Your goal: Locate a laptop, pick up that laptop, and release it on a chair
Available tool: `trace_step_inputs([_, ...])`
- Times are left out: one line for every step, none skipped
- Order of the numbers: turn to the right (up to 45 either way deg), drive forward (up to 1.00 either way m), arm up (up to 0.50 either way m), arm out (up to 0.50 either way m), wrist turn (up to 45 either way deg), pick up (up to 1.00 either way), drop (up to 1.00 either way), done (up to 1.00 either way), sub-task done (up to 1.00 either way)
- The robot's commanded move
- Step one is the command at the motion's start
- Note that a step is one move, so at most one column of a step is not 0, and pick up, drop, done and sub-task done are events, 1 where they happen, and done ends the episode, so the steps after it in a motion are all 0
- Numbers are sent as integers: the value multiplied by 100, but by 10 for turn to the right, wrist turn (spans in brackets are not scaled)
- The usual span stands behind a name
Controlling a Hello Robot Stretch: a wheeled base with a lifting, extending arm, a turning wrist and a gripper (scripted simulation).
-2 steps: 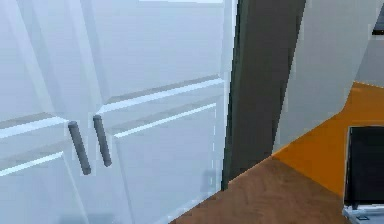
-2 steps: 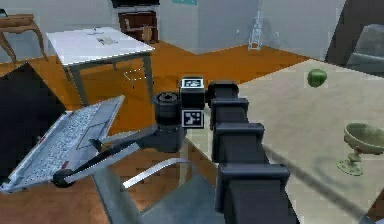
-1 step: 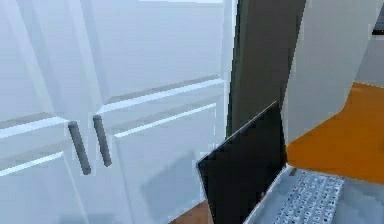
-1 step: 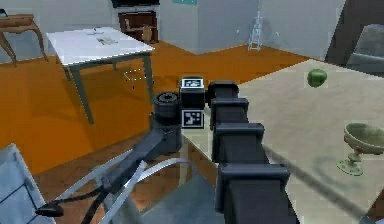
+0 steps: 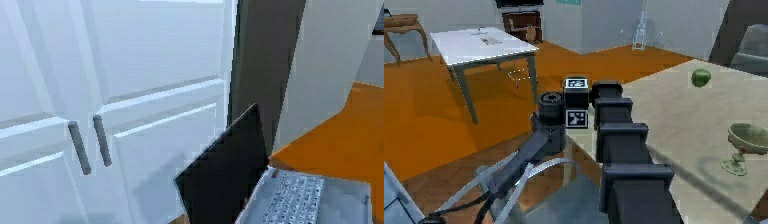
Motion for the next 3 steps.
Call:
trace_step_inputs([0,0,0,-16,0,0,0,0,0])
trace_step_inputs([450,0,0,0,0,0,0,0,0])
trace_step_inputs([450,0,0,0,0,0,0,0,0])
